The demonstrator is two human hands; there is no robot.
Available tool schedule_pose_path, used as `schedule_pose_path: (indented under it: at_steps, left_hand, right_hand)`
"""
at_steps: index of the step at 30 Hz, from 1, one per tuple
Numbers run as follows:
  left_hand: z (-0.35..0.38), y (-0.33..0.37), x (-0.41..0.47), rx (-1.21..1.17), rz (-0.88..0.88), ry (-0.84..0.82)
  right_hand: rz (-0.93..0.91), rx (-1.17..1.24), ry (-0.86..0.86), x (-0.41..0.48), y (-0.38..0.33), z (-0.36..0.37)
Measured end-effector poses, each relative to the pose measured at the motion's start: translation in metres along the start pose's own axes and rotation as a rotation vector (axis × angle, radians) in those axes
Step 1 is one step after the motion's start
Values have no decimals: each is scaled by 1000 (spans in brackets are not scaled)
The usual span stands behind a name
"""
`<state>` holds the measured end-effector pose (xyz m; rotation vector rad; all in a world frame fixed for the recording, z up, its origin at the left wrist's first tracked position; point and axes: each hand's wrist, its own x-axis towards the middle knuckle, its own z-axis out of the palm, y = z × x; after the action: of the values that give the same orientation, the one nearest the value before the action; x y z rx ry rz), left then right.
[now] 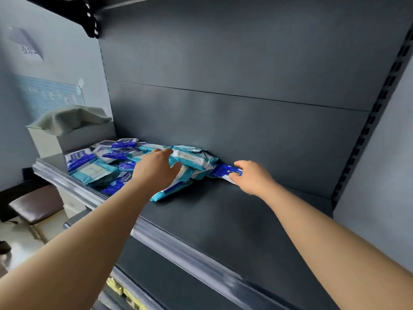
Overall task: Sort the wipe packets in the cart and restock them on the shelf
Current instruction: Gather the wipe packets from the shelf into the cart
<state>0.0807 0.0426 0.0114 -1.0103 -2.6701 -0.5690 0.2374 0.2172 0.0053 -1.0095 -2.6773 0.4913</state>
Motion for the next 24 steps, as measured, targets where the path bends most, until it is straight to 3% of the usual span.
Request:
schedule_pose_path:
  at_steps: [6,11,17,24]
  left_hand:
    - [30,-20,58,-147,-91,-119]
    - [43,-33,75,-262,-70,-136]
    - [46,-44,80,-303,45,-196]
    - [45,-65,96,-275,211,-321]
  right_hand:
    - [100,-45,-148,57,14,22]
    - [204,-48,-174,70,18,26]
    - [254,276,47,67,6,14]
    - [320,42,-223,55,-37,30]
